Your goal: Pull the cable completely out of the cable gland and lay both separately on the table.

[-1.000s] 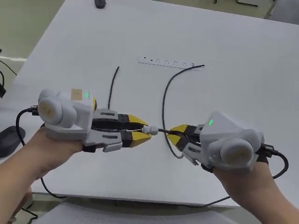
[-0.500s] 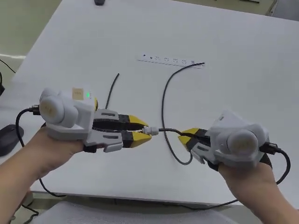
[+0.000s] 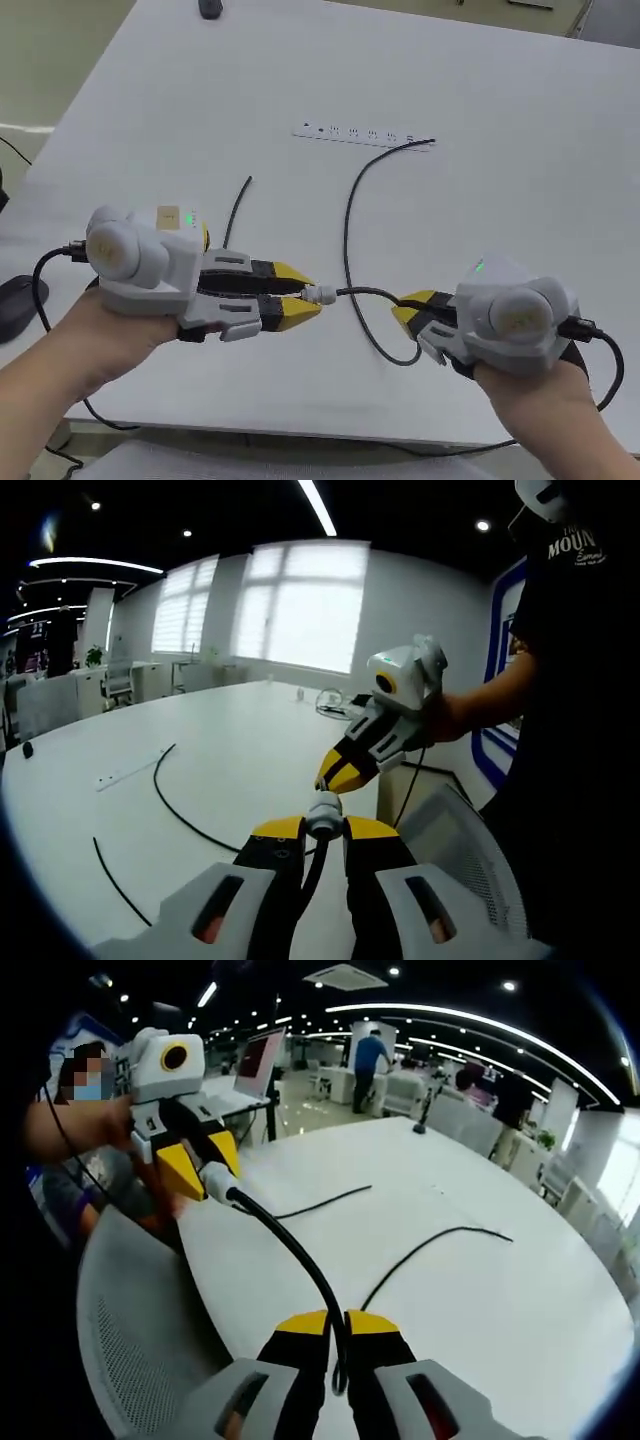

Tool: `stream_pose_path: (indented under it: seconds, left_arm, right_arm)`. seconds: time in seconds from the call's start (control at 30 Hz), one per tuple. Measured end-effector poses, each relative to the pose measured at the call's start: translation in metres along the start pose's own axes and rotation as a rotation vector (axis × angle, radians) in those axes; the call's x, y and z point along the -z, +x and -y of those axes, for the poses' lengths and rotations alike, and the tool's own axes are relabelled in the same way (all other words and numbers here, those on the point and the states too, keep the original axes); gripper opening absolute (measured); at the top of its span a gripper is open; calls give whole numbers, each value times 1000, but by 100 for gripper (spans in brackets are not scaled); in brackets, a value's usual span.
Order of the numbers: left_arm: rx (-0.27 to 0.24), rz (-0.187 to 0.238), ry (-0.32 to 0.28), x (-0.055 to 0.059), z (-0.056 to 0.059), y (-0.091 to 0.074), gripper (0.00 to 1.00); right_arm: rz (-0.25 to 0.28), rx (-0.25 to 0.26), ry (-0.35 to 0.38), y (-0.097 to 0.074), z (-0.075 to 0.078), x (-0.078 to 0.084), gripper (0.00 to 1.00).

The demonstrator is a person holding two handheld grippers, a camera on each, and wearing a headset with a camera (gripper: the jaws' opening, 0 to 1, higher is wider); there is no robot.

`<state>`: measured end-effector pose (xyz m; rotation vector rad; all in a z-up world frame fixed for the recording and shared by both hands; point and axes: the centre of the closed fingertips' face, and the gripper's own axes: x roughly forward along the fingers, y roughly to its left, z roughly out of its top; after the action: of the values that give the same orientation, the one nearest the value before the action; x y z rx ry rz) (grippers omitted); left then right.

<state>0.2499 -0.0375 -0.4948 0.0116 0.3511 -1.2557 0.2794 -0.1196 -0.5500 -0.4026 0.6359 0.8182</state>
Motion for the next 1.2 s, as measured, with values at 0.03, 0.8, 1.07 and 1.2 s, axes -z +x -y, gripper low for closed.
stream_pose_path:
  seconds: [0.03,0.8,1.07,1.2]
  left_arm:
    - [-3,1,2,0,0,-1,15]
    - [-1,-15,16,0,2,0,15]
    - [-4,-22,25,0,3,0,15]
    - [-6,-27,27,1,1,0,15]
  right_arm:
    - [10,6,-13,-2,1,-2,1]
    - [-4,-60,-466,-10,-51,-59,17]
    - [-41,-95,-546,1,-61,-59,7]
    - [-41,-94,-557,1,-61,-61,5]
